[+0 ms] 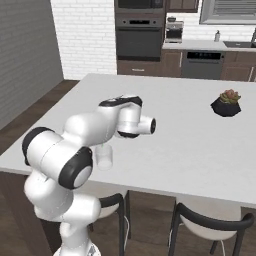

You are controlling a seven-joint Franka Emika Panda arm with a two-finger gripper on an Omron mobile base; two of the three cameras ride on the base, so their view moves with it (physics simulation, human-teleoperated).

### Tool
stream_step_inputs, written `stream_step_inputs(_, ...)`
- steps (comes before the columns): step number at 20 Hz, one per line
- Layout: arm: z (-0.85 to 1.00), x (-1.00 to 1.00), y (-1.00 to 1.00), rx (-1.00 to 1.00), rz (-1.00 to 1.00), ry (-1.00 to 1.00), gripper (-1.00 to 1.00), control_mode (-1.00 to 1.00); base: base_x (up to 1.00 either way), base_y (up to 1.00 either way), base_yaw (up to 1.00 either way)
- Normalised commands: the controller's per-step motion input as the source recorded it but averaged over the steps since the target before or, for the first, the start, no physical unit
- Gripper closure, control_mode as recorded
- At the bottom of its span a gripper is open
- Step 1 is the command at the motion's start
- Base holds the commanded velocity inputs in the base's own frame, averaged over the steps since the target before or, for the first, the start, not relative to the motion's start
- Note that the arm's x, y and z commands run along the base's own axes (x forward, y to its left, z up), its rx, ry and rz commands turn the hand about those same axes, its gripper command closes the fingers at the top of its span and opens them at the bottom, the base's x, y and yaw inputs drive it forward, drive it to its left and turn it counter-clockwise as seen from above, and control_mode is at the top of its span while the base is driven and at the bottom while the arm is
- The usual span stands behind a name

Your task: Take a straw from the drawer in front and place it inside the glass cup on the dining counter.

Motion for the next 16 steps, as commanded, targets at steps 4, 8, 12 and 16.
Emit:
stream_step_inputs(4,-0.27,0.34,0.0,0.0,0.0,0.0,1.0,-1.0,0.0,0.0,0.0)
stream_step_inputs(8,-0.26,0.38,0.0,0.0,0.0,0.0,1.0,-1.0,0.0,0.0,0.0)
stream_step_inputs(12,-0.26,0.41,0.0,0.0,0.0,0.0,1.0,-1.0,0.0,0.0,0.0)
stream_step_inputs(16,-0.33,0.34,0.0,0.0,0.0,0.0,1.0,-1.0,0.0,0.0,0.0)
